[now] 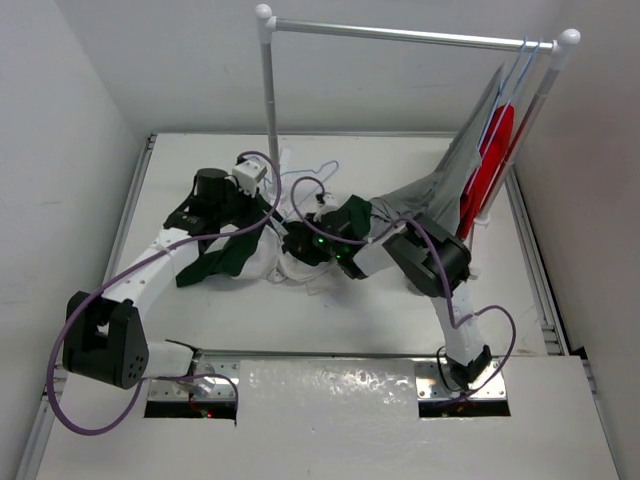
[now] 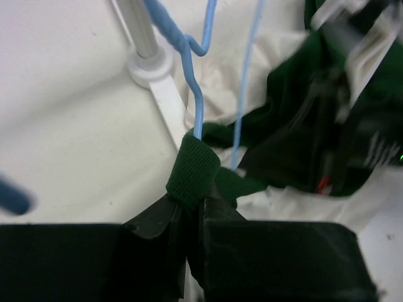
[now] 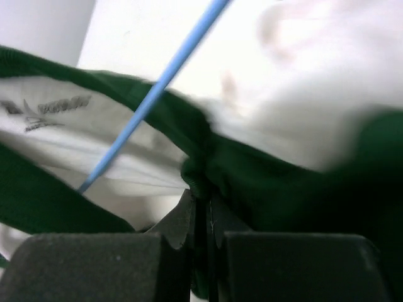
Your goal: Place the t-shirt on the hanger
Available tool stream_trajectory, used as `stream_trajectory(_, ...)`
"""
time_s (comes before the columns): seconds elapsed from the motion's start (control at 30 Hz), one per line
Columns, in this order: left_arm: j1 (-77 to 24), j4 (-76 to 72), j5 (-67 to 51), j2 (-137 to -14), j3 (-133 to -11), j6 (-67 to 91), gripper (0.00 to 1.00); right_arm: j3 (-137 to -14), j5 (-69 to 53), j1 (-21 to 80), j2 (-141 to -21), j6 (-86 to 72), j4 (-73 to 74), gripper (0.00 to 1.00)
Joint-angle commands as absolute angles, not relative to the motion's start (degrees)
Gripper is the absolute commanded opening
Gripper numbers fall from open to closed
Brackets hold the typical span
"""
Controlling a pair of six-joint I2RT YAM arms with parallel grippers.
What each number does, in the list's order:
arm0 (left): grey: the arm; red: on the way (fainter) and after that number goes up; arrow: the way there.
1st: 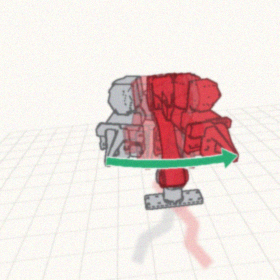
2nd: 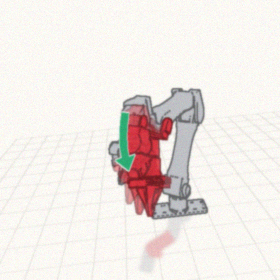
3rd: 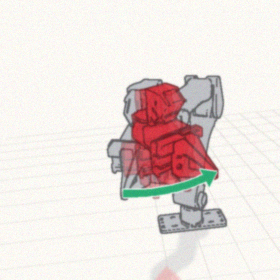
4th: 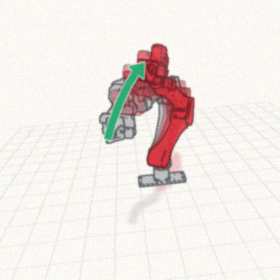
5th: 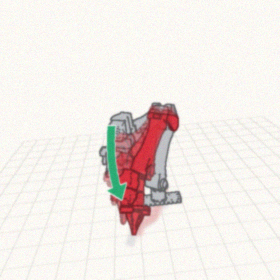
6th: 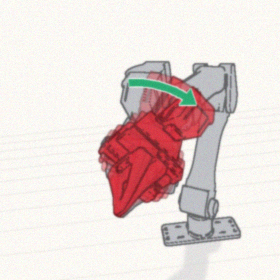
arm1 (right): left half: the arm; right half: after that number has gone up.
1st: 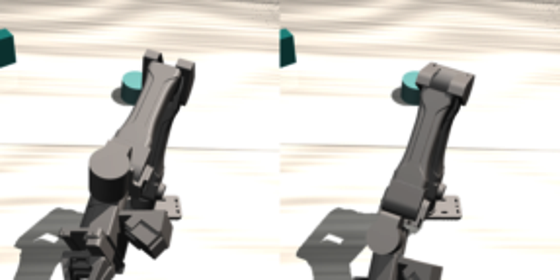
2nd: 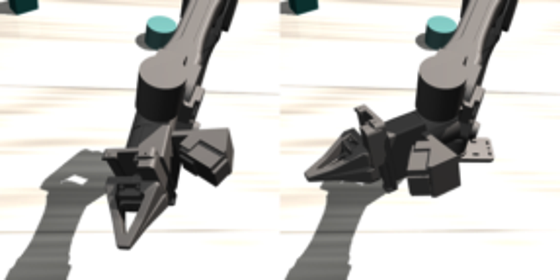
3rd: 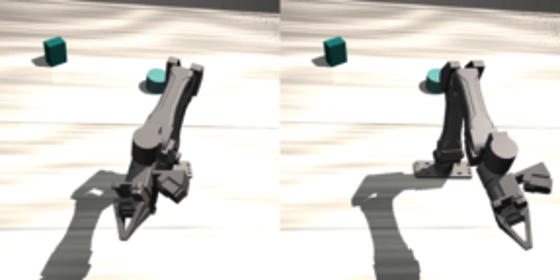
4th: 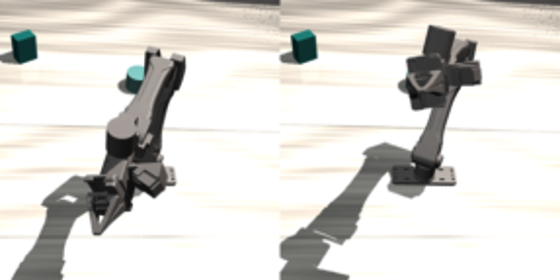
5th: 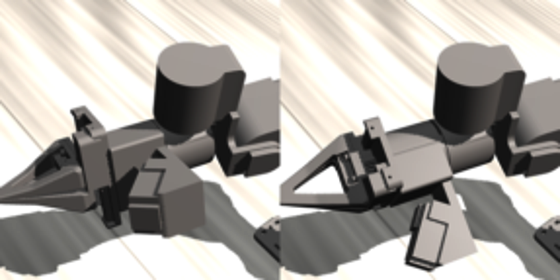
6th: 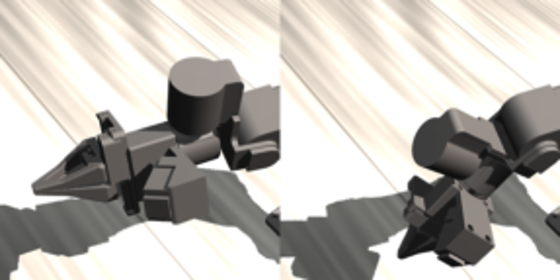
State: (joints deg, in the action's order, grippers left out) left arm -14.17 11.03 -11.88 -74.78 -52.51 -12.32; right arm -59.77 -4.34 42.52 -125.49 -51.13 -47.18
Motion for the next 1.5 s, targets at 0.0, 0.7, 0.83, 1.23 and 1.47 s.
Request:
stream_trajectory(0.0,-12.74,9.66,-12.92,-72.07,-53.35,-16.25,0.00,-50.65,1.58,35.44,-118.68,-53.78,-50.87,0.00)
stream_trajectory(0.7,-18.98,3.88,6.85,-71.72,-39.48,-42.26,0.00,-28.75,5.80,15.66,-93.18,-44.91,-48.35,0.00)
stream_trajectory(0.83,-18.81,1.93,11.15,-70.66,-36.21,-48.16,0.00,-27.86,1.67,12.22,-89.13,-43.35,-45.90,0.00)
stream_trajectory(1.23,-21.35,-3.60,17.92,-71.37,-33.84,-55.35,0.00,-50.08,44.09,25.66,-90.76,-6.98,-4.94,0.00)
stream_trajectory(1.47,-22.24,-3.69,21.44,-71.10,-33.75,-61.34,0.00,-57.84,50.20,27.16,-100.64,-5.53,3.17,0.00)
